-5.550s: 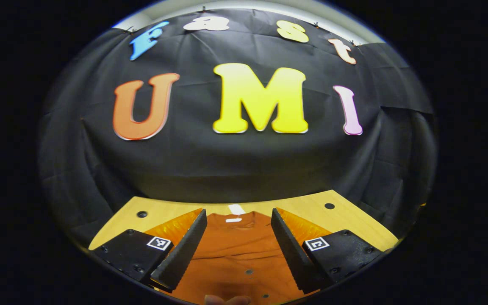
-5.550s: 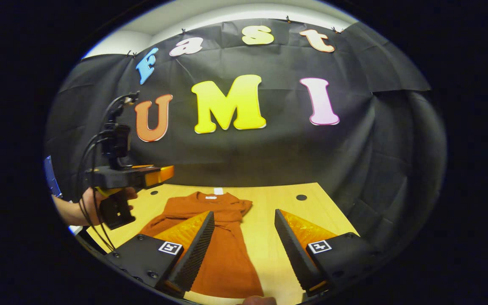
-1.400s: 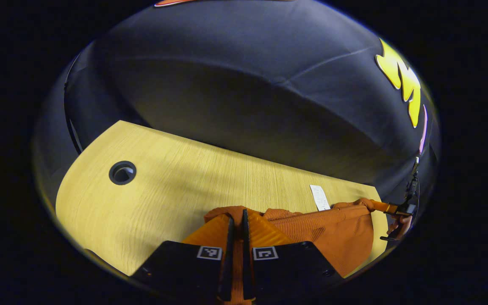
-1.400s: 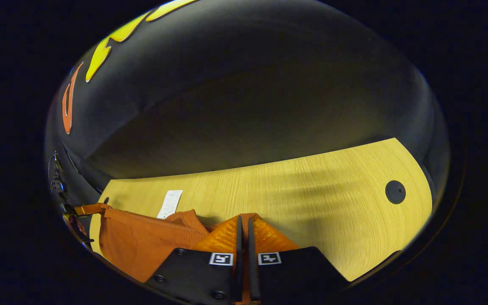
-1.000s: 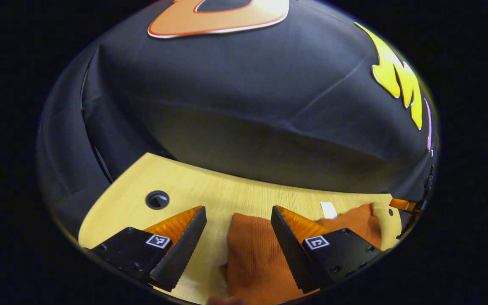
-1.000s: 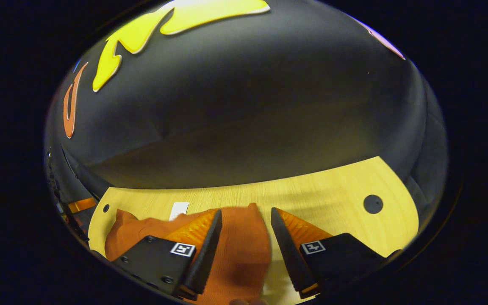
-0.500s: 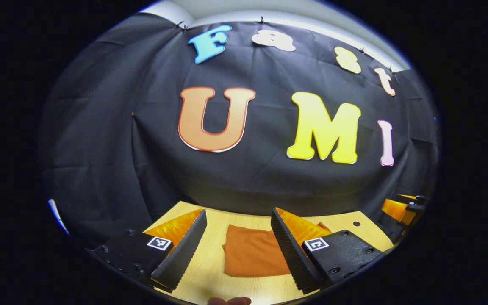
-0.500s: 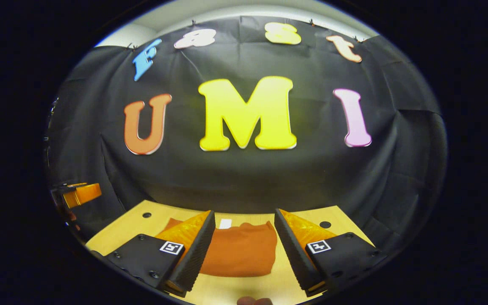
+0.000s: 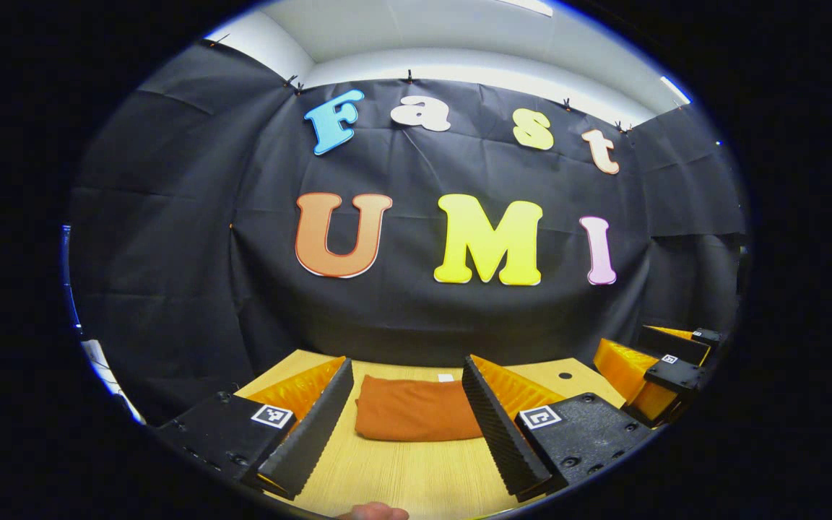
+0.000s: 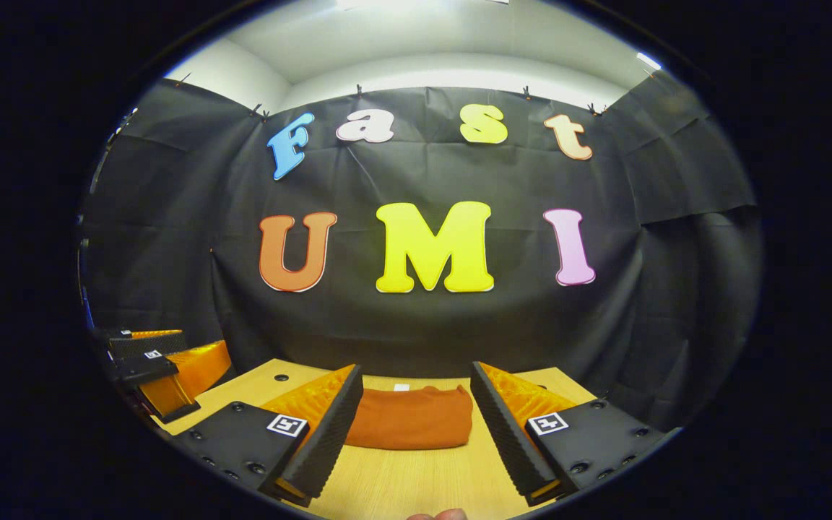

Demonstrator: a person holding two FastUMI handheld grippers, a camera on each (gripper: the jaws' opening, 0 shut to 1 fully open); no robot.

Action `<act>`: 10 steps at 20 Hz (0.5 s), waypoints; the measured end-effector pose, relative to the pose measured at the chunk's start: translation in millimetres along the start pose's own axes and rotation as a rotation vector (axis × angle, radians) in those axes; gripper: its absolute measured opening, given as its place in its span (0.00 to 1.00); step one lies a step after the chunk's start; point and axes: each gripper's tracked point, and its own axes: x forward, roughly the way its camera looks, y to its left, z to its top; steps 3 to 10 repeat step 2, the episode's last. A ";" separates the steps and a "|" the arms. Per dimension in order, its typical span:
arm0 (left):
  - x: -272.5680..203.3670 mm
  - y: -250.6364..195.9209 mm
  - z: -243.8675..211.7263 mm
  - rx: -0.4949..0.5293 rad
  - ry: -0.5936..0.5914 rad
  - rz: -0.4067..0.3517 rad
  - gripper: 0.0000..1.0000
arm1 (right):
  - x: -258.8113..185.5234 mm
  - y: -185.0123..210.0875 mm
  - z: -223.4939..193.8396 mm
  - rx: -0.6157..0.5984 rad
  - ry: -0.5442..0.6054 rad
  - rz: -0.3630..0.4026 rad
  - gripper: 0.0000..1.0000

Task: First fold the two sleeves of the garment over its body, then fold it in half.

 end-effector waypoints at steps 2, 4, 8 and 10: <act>-10.4 -5.4 -2.9 0.001 0.006 0.019 0.98 | -7.9 -12.9 -1.6 -0.025 -0.008 -0.021 0.95; -10.4 -5.4 -2.9 0.001 0.006 0.019 0.98 | -7.9 -12.9 -1.6 -0.025 -0.008 -0.021 0.95; -10.4 -5.4 -2.9 0.001 0.006 0.019 0.98 | -7.9 -12.9 -1.6 -0.025 -0.008 -0.021 0.95; -10.4 -5.4 -2.9 0.001 0.006 0.019 0.98 | -7.9 -12.9 -1.6 -0.025 -0.008 -0.021 0.95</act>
